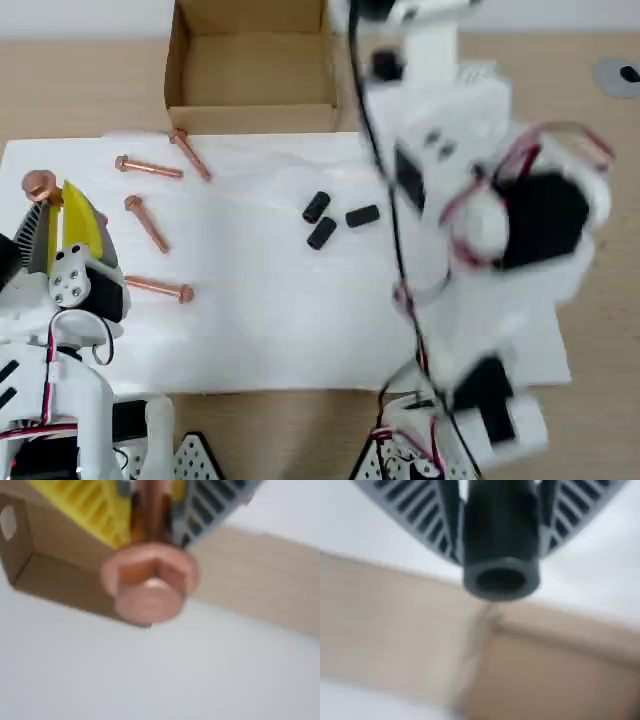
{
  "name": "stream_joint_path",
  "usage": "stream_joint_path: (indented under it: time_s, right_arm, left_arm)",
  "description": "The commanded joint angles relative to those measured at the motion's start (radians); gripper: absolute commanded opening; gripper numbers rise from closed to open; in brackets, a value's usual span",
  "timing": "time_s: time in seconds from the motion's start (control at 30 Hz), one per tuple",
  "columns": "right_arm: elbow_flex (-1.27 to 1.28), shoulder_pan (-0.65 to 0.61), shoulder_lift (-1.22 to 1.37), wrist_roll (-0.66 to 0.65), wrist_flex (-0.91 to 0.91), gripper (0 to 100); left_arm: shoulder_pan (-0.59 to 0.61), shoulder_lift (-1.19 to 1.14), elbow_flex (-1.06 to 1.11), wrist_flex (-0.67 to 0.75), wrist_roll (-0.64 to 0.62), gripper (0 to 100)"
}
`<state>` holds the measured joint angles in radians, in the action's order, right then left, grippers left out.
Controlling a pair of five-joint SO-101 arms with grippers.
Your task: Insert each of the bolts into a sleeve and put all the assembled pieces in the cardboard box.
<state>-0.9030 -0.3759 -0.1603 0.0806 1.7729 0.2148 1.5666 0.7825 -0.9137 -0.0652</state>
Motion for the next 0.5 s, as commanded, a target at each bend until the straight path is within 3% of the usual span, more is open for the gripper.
stream_joint_path:
  time_s: [0.0,0.13,0.23,0.47]
  right_arm:
    - [0.366,-0.225,-0.288,0.017,0.014,1.0]
    - [0.802,-0.389,-0.509,0.015,-0.129,1.0]
    - [1.107,-0.392,-0.644,0.015,-0.344,1.0]
    - [1.753,-0.395,-0.869,0.015,-0.944,1.0]
  left_arm:
    - [-0.017,-0.01,-0.054,0.048,-0.008,1]
    - [-0.018,-0.01,-0.055,0.06,-0.008,1]
    - [-0.06,-0.01,-0.054,0.051,-0.008,1]
    - [-0.305,-0.007,-0.04,0.035,-0.006,1]
